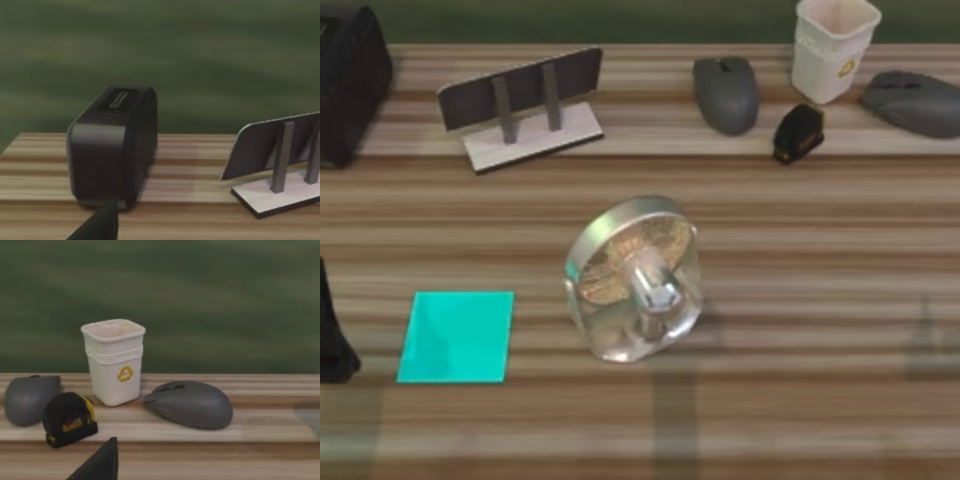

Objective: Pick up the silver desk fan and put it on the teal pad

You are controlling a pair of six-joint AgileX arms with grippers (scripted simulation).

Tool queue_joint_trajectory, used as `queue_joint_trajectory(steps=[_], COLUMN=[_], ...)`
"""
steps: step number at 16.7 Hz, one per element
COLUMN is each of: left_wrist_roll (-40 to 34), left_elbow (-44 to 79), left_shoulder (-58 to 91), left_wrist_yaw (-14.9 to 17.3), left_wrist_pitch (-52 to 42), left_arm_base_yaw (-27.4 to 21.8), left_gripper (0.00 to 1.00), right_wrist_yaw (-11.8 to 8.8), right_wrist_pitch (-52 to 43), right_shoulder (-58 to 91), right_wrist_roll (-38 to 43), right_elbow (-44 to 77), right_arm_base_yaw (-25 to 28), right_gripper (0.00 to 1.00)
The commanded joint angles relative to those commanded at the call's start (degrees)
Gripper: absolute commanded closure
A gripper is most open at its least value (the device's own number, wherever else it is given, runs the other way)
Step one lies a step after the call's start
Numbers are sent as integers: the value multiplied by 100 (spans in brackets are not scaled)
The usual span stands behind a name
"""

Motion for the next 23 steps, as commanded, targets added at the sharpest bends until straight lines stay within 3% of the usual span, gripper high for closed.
queue_joint_trajectory(steps=[4, 9, 14, 23], left_wrist_roll=[44, 366, 862, 1815], left_elbow=[152, 1420, 3671, 8771], left_shoulder=[168, 1562, 3941, 9002], left_wrist_yaw=[18, 118, 218, 219], left_wrist_pitch=[-164, -1406, -3345, -6949], left_arm_base_yaw=[-65, -539, -1291, -2752], left_gripper=[0, 0, 0, 0], right_wrist_yaw=[0, 0, 0, 0], right_wrist_pitch=[0, 0, 0, 0], right_shoulder=[0, 0, 0, 0], right_wrist_roll=[0, 0, 0, 0], right_elbow=[0, 0, 0, 0], right_arm_base_yaw=[0, 0, 0, 0], right_gripper=[0, 0, 0, 0])
